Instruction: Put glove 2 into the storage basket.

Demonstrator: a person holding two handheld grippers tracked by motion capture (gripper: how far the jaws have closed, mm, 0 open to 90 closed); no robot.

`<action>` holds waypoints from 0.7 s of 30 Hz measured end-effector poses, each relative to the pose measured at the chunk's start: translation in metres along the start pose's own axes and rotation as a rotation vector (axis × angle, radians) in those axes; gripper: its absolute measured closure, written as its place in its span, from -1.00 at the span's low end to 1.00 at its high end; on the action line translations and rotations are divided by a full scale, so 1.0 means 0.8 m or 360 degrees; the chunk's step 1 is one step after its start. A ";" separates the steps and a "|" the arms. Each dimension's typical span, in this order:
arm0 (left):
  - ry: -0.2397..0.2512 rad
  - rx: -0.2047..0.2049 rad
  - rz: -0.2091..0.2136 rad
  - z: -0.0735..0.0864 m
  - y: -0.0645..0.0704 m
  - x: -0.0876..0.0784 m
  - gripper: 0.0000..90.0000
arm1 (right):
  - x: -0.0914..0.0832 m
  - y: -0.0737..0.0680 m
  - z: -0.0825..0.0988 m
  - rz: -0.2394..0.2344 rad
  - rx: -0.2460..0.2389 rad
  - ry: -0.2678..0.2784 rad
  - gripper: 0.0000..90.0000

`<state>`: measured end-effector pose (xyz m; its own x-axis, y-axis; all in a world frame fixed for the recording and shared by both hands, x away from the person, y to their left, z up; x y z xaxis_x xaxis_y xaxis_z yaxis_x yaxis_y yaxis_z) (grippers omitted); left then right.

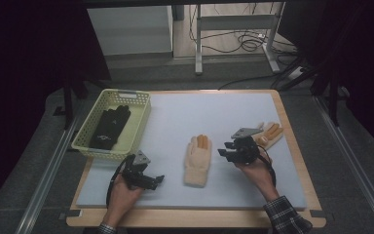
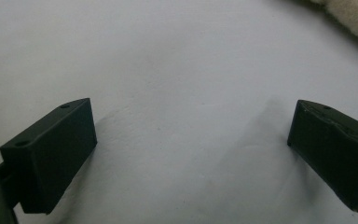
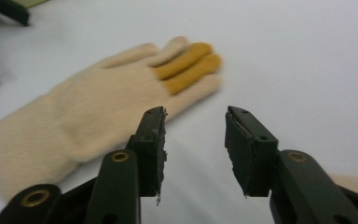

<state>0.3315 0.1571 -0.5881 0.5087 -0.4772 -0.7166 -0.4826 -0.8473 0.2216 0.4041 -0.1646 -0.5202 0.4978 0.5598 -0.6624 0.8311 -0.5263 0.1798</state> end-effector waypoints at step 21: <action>-0.0002 0.0001 0.0001 0.000 0.000 0.000 -0.98 | -0.049 0.106 0.051 0.0417 0.0248 -0.0143 0.12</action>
<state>0.3315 0.1572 -0.5881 0.5076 -0.4772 -0.7173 -0.4835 -0.8469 0.2213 0.4446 -0.2573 -0.5090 0.6604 0.3372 -0.6710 0.6261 -0.7406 0.2439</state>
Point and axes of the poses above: each handheld gripper's, and its own axes: x roughly forward along the jaws, z roughly out of its underside, y roughly to its right, the point moved 5 cm from there along x, roughly forward along the jaws, and after that the axes turned 15 degrees about -x, right-handed, at the moved point
